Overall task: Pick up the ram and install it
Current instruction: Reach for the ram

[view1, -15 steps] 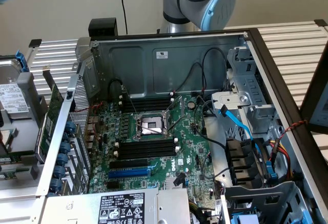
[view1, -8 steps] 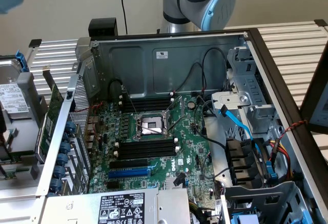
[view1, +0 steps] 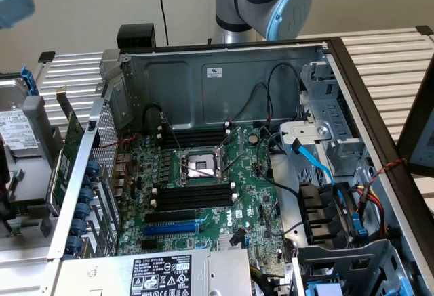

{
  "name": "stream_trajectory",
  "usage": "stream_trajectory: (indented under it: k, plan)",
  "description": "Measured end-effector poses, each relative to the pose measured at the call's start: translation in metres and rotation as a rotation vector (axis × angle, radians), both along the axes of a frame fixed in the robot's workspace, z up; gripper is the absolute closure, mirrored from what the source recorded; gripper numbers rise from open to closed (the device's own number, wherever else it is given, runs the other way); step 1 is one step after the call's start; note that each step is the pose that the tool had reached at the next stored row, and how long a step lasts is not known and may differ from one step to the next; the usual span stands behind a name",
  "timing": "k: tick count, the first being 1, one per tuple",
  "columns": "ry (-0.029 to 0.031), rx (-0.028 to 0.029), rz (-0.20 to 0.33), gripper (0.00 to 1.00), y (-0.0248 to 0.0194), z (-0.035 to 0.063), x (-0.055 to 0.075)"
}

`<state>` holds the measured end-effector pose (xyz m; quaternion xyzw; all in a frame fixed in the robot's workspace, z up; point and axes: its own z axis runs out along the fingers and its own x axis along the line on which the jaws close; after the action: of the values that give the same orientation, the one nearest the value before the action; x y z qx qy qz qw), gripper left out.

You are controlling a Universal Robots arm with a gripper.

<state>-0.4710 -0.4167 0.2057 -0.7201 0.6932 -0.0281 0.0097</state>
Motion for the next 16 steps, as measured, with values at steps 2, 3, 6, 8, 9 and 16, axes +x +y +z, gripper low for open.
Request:
stream_trajectory:
  k: [2, 3, 6, 8, 9, 16]
  plan:
    - [-0.0001, 0.0001, 0.002, 0.78, 0.0, -0.001, 0.0]
    - [0.0001, 0.0, 0.002, 0.78, 0.0, -0.0012, 0.0]
    - [0.0002, -0.0001, 0.003, 0.88, 0.0, -0.0017, 0.0]
    - [0.0001, 0.0, 0.004, 0.88, 0.0, -0.002, 0.0]
    - [0.0, 0.0003, 0.004, 0.88, 0.0, -0.002, 0.0]
    - [-0.0003, 0.0037, 0.004, 0.88, 0.0, -0.0016, 0.0]
